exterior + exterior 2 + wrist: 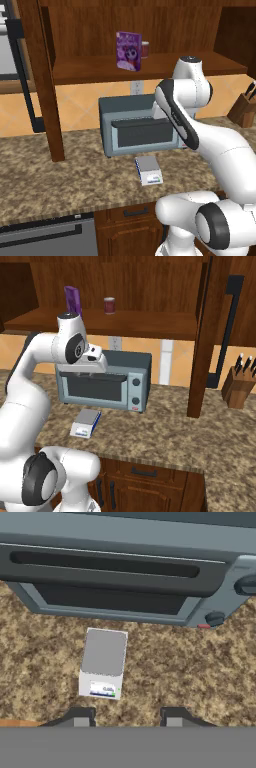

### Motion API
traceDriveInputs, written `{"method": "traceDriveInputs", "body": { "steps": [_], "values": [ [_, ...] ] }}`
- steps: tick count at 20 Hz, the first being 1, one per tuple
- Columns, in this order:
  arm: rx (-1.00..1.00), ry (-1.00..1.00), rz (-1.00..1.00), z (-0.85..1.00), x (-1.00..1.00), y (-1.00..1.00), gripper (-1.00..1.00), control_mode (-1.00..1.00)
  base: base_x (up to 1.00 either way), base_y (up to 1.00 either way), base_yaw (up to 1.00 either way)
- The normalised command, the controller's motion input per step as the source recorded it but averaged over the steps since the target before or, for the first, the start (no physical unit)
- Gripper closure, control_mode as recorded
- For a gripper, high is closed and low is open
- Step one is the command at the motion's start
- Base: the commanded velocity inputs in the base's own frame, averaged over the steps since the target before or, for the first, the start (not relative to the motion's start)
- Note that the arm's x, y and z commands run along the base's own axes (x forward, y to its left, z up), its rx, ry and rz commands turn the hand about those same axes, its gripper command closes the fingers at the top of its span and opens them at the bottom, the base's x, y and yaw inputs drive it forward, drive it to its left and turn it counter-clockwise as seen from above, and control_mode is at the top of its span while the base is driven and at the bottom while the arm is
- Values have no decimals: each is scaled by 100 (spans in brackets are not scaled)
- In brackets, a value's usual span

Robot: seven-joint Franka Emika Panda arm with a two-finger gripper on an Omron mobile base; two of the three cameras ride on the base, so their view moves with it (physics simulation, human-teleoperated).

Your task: Pick the cereal and place it on the digital scale for weighing, and close the cabinet.

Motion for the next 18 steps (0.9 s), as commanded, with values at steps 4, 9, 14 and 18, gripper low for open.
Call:
{"method": "traceDriveInputs", "body": {
  "steps": [4,9,14,18],
  "values": [
    [0,0,0,0,-16,0,-100,-100,0,0,0],
    [0,-6,2,0,-58,3,-100,-100,0,0,0],
    [0,-38,7,38,-42,2,-100,-100,0,0,0],
    [0,-44,11,56,-12,2,-100,-100,0,0,0]
  ]
}}
